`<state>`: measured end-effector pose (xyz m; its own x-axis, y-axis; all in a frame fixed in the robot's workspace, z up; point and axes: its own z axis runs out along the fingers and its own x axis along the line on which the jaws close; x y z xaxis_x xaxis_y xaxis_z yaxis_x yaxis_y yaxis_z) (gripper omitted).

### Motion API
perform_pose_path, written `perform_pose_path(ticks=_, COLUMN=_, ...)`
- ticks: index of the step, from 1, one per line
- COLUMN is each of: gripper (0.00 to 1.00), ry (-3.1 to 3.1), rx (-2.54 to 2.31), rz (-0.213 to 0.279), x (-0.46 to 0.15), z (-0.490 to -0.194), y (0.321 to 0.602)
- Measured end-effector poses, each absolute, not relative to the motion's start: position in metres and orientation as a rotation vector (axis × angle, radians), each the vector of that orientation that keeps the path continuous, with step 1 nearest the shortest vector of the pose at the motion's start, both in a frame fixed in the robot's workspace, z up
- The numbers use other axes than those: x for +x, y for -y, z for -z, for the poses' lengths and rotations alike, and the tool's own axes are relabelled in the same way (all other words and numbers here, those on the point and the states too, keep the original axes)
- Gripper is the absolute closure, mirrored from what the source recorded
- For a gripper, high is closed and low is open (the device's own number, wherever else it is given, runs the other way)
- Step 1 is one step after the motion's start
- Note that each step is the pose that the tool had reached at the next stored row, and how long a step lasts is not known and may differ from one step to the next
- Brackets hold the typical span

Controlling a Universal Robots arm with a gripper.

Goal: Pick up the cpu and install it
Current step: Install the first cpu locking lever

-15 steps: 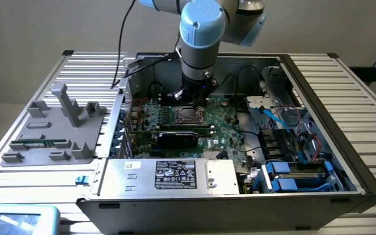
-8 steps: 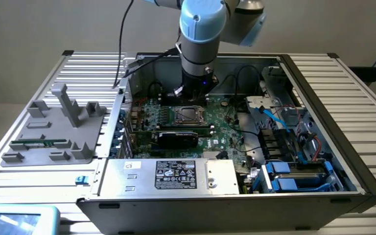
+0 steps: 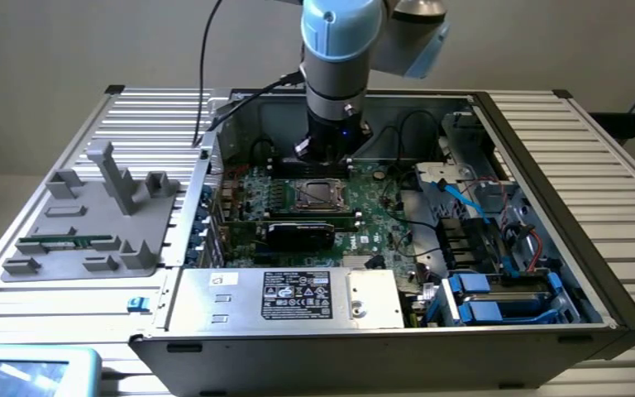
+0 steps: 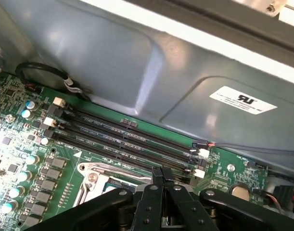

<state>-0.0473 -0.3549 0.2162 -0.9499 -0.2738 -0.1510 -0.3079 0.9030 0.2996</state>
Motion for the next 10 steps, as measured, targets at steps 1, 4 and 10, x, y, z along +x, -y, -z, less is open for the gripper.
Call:
perform_pose_path(ticks=1, gripper=0.91, ry=-2.962, rx=-0.445, rz=-0.492, x=-0.0473, z=-0.2178, y=0.3549)
perform_pose_path(ticks=4, gripper=0.91, ry=-2.965, rx=-0.424, rz=-0.486, x=-0.0473, z=-0.2205, y=0.3548)
perform_pose_path(ticks=10, gripper=0.91, ry=-2.976, rx=-0.376, rz=-0.458, x=-0.0473, z=-0.2244, y=0.3550)
